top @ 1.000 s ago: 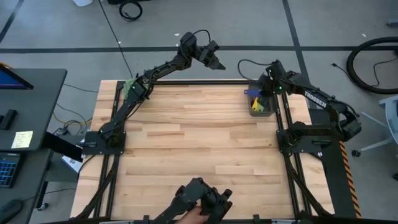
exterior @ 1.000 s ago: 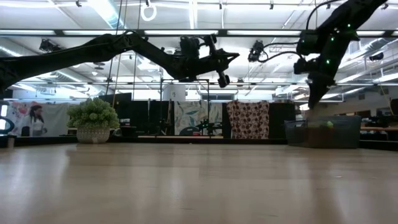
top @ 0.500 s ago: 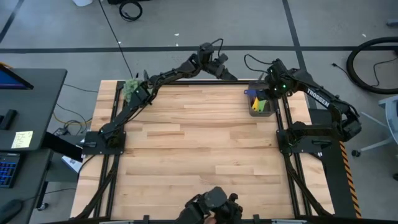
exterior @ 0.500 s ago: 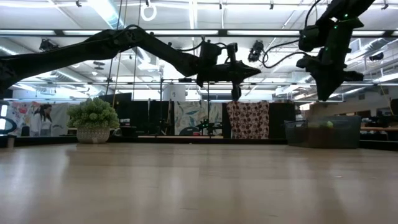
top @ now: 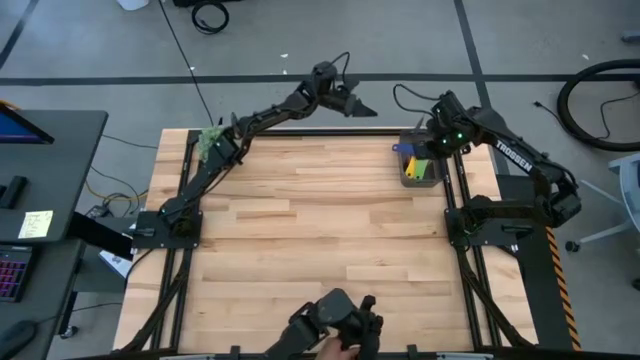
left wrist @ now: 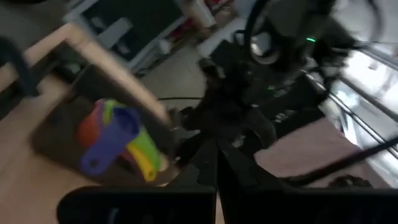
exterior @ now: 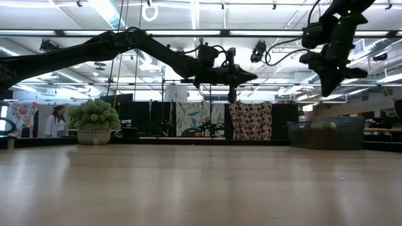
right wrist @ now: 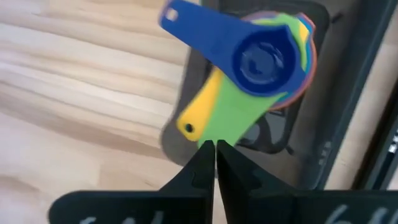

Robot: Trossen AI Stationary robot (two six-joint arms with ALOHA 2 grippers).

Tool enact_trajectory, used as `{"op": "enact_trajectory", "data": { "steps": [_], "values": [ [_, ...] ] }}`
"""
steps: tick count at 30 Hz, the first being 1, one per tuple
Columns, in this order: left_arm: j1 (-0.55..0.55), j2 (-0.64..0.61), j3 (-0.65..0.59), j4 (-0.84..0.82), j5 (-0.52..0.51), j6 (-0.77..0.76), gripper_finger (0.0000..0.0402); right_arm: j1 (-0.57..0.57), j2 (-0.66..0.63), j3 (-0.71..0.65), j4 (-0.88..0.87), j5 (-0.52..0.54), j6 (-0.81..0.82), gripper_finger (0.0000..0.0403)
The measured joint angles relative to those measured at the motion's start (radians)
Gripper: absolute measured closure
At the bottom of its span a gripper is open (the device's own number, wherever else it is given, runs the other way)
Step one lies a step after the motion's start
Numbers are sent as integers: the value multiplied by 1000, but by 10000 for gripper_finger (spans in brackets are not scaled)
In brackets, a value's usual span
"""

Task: Nest measuring cups in basket
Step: Stack the purple measuring cup on top of the green measuring cup in the black bin

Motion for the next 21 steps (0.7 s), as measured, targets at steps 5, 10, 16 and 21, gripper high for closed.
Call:
{"op": "enact_trajectory", "data": {
  "steps": [5, 10, 16, 21],
  "values": [
    [15, -27, 0, 109, 58, -7, 400, -1, 0, 116, -62, -45, -1, 380],
    [-2, -71, 1, 100, -14, 178, 401, -1, -5, 237, -134, -30, -11, 388],
    [-38, -136, 1, -6, -167, 428, 401, -1, -36, 316, -138, -24, 16, 391],
    [-85, -155, 1, -314, -533, 882, 401, -1, -50, 316, -191, -32, 161, 391]
  ]
}}
